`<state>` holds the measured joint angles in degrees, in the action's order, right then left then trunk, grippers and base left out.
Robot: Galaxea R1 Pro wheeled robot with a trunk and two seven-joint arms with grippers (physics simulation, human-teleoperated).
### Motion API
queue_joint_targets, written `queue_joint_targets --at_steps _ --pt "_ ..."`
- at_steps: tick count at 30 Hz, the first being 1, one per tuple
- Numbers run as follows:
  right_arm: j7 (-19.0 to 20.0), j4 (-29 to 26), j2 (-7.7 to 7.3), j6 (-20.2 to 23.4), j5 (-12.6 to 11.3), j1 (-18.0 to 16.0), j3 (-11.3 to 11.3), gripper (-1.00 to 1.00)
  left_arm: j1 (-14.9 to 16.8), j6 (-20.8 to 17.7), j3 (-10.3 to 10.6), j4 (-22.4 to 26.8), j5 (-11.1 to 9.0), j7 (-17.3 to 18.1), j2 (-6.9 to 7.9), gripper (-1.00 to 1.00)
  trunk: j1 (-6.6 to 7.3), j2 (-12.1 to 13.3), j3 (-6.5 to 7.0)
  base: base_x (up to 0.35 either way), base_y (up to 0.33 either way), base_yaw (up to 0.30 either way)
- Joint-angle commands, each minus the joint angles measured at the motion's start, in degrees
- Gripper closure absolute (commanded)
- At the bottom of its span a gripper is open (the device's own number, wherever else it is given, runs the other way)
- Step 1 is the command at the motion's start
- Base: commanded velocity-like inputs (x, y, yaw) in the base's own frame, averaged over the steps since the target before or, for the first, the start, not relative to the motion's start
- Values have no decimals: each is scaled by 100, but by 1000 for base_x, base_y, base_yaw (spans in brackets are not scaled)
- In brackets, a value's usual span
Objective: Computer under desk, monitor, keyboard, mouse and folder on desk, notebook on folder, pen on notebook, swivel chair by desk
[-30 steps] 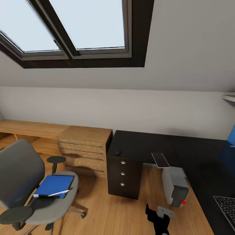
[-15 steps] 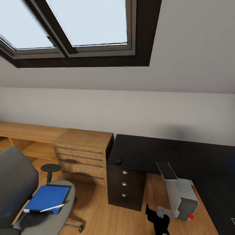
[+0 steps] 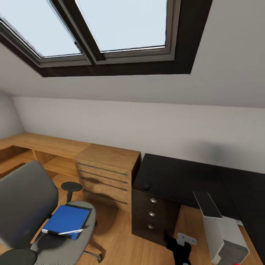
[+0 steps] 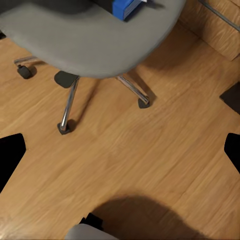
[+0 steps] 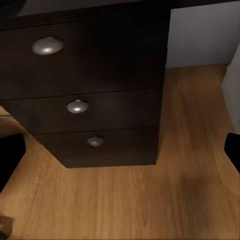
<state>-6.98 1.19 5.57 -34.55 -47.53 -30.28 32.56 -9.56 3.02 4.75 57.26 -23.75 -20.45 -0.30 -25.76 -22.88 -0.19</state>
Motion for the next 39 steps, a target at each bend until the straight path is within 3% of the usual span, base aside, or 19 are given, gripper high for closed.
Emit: queue_joint_targets --at_steps 1,21,26,29,31,34,35,37,38,39 --pt "-40 12 3 -9 7 -4 47 -100 -2 32 17 4 -60 -29 3 -100 -2 -4 -3 4 0 243" --pt "-50 -38 -30 -18 11 -4 46 -100 -2 32 39 -2 -60 4 -1 -100 -2 -4 -7 0 0 29" --pt "-90 -836 -50 19 -10 -7 27 -100 -2 17 105 170 -52 -1 -16 -100 -2 -4 -7 0 0 0" --pt "-284 -1253 -106 39 -11 -34 19 -100 -2 -25 117 647 -51 -2 -71 -100 -2 -4 -7 0 0 0" --pt "-518 -1520 -128 132 -5 -116 20 -100 -7 -220 120 1058 -51 -7 -118 -100 -2 -4 -7 0 0 0" --pt "-856 -1930 -142 561 3 -331 22 -100 -9 -977 122 1658 -51 -26 -143 -100 -2 -4 -7 0 0 0" --pt "-1081 -2160 -159 1009 5 -486 21 -100 -8 -1537 120 2024 -51 -47 -149 -100 -2 -4 -7 0 0 0" --pt "-1368 -2386 -171 1720 6 -741 17 -100 103 -2145 116 2400 -55 -63 -152 -100 -2 -4 -7 0 0 0" --pt "-1497 -2451 -174 2069 6 -903 14 -100 282 -2370 112 2506 -64 -70 -156 -100 -2 -4 -7 0 0 0" --pt "-1709 -2487 -178 2577 0 -1215 10 -100 673 -2672 109 2521 -83 -102 -176 -100 -2 -4 -7 0 0 0"
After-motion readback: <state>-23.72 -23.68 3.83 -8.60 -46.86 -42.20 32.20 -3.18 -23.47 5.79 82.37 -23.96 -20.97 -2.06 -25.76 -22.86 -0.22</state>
